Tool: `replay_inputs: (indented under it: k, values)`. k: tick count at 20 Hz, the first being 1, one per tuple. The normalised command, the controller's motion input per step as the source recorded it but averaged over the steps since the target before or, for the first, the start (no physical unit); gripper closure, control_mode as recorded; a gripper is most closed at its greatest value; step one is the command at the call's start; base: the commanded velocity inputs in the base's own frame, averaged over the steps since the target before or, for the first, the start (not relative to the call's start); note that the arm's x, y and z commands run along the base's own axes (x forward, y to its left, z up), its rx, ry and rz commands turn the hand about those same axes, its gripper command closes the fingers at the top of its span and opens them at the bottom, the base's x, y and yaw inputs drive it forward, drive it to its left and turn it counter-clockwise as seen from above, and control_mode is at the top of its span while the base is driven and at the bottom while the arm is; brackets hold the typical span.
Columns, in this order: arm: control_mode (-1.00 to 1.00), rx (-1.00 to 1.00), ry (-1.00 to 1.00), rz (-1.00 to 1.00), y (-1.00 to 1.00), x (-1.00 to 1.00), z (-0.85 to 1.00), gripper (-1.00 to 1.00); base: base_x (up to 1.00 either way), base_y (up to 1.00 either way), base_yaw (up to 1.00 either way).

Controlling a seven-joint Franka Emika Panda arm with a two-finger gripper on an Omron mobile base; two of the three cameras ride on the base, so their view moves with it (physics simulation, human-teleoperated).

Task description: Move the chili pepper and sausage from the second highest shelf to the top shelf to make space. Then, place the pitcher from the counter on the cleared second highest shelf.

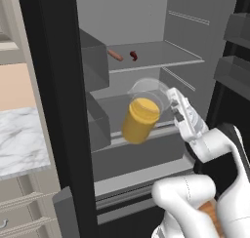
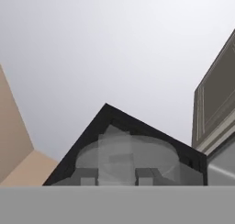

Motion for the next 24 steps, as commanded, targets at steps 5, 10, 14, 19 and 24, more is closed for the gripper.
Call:
replay_inputs:
  k: [5,10,14,19,24]
  values:
    - [-1.0,-0.07,0.0,0.0,0.01,-0.15,-0.31,1.0,0.0,0.0,0.0]
    - [-1.0,-0.28,0.0,0.0,0.07,-0.12,-0.36,1.0,0.0,0.0,0.0]
    - [-1.0,-0.38,0.01,0.0,0.23,0.0,-0.47,1.0,0.0,0.0,0.0]
    - [-1.0,-0.3,0.08,-0.04,0.19,0.02,-0.31,1.0,0.0,0.0,0.0]
    - [-1.0,-0.13,0.05,-0.07,0.27,0.23,-0.08,1.0,0.0,0.0,0.0]
